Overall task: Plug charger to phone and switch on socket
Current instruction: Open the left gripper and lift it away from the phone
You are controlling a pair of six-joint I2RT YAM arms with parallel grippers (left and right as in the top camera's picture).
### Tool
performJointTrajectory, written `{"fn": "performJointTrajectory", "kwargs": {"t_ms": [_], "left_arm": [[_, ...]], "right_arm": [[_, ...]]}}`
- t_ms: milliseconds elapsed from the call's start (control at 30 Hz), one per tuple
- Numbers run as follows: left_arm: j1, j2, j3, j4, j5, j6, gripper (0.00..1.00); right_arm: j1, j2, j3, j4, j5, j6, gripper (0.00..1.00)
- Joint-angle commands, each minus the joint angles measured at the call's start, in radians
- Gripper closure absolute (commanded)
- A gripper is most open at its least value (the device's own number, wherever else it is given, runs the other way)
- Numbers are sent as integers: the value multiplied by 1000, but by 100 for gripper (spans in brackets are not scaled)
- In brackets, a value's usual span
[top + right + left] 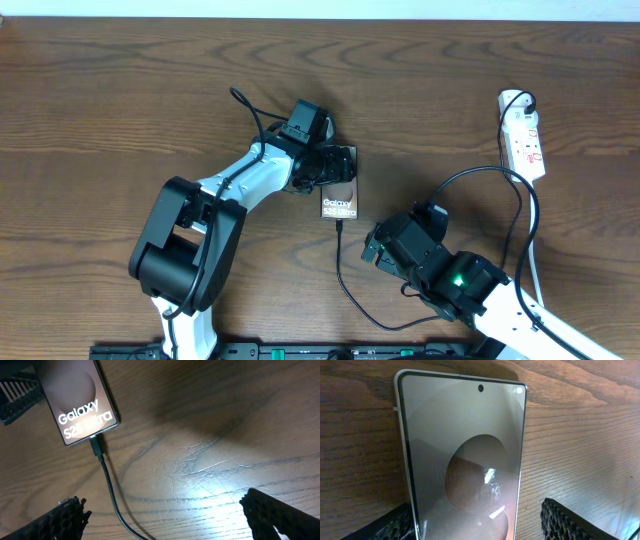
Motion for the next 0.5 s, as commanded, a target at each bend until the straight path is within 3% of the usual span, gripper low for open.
{"fn": "performJointTrajectory", "kwargs": {"t_ms": [0, 467], "left_arm": [[14, 103, -76, -52, -175, -12, 22], [39, 6, -74, -87, -312, 9, 21]], "right_arm": [[-4, 2, 3, -1, 27, 13, 1], [-4, 2, 3, -5, 28, 12, 1]]}}
